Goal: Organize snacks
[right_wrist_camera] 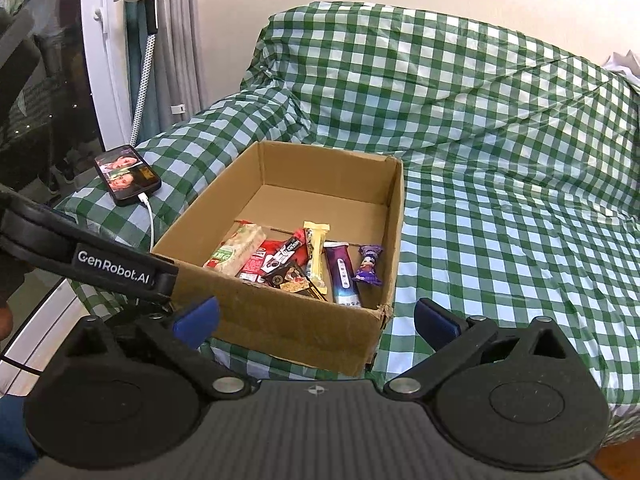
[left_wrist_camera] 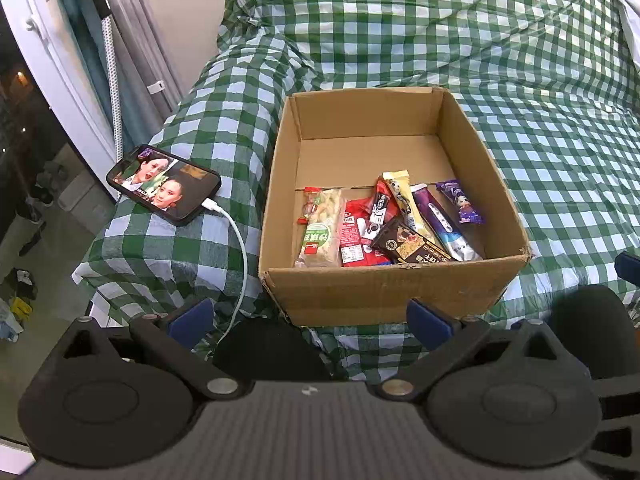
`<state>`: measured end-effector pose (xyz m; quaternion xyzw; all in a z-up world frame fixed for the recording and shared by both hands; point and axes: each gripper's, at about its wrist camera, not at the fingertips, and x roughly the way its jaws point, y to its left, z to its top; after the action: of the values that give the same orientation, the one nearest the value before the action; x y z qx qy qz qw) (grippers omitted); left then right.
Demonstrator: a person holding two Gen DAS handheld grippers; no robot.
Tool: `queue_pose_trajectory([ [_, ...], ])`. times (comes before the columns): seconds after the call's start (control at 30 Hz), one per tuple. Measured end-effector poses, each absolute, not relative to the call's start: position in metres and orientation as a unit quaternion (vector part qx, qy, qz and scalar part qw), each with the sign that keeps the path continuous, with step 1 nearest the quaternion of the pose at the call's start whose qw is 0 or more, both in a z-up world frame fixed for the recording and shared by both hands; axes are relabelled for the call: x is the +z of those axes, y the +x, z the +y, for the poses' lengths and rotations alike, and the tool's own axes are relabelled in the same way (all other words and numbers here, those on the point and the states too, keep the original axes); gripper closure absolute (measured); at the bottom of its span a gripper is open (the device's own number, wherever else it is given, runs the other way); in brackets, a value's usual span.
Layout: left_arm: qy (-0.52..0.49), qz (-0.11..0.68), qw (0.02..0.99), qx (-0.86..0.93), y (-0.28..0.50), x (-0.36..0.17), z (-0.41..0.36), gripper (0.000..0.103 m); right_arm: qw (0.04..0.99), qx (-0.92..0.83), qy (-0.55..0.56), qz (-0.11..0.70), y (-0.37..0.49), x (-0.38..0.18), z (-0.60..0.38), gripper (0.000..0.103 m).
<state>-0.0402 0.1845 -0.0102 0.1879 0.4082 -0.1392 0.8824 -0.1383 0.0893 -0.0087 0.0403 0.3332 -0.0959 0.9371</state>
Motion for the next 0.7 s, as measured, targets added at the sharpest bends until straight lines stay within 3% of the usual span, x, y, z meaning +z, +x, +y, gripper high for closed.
queue_pose_trajectory([
  [0.7, 0.186, 0.404, 0.885, -0.137, -0.0429, -0.0051, 0.1861, 0.000, 0.939, -0.094, 0.036, 0.329, -0.1396, -0.0077, 0.0914, 0.001],
])
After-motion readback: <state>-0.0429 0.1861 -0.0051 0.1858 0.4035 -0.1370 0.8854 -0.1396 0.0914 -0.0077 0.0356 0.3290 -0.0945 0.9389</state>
